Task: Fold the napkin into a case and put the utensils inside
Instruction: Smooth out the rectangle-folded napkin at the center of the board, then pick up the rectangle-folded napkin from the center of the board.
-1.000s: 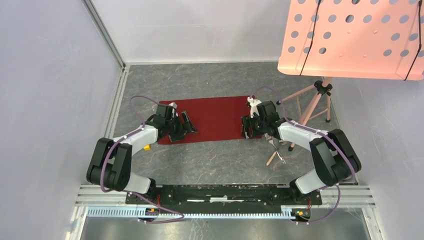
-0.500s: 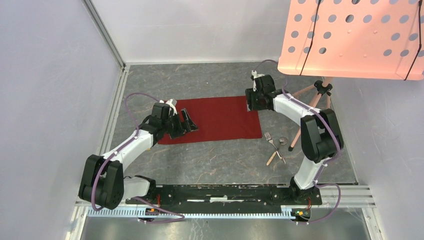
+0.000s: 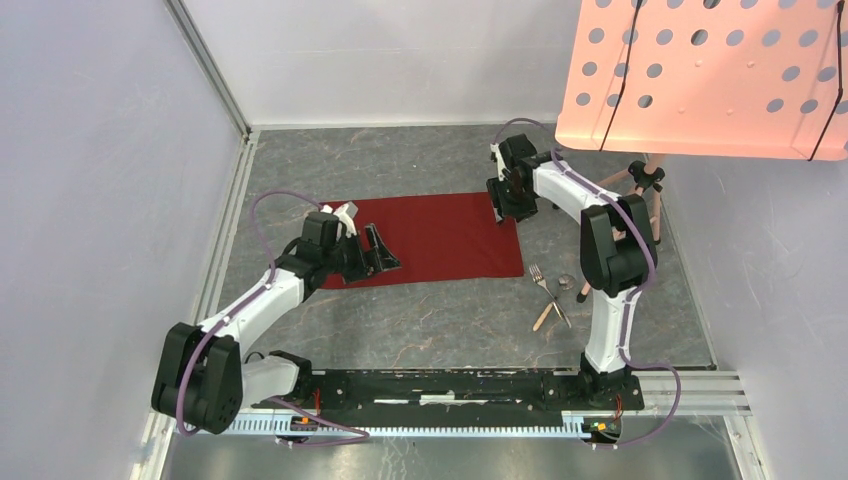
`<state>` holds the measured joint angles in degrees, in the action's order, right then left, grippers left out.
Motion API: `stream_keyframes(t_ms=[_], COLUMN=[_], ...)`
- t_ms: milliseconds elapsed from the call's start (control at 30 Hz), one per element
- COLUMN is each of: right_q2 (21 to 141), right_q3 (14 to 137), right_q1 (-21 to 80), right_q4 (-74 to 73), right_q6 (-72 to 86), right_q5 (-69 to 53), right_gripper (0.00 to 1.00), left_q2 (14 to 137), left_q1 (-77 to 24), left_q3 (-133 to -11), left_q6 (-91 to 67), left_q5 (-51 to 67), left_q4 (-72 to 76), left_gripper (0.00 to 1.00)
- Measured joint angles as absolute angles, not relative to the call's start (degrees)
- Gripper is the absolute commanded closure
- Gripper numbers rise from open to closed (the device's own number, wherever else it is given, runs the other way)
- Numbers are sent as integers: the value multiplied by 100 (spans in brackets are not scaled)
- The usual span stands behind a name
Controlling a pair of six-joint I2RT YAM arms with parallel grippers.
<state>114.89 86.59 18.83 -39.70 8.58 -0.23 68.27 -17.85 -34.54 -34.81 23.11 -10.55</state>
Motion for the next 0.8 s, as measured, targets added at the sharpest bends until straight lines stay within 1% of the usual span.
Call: stream_keyframes(t_ms=[133,333,433,733,767,800], right_q2=[11756,11865,11911,11950,11946,11937], right_q3=[9122,9131,9096,8812,8799,8777], right_q1=[1876,1872,1872,1874,1874,1887], right_q4=[-4394,-4657,-4681,-4517,-4497,-4475], right_q6=[749,698,668,674,679,690], right_q5=[-40,-40,-40,-32,-12,1], right_gripper=[42,39,39,48,49,53], left_q2=[6707,6657,6657,6657,6657,6657], left_q1=[-1787,-1787,-1787,-1787,-1787,-1787], left_q3=[-3420,-3411,-3398,-3393,-3393,-3393], left_q6=[-3481,-3481,-3481,-3481,-3481,-3481], left_q5=[2331,2421,2434,2462,2462,2462], left_q4=[-1041,-1007,-989,-943,-932,-930], left_gripper=[13,13,13,12,12,12])
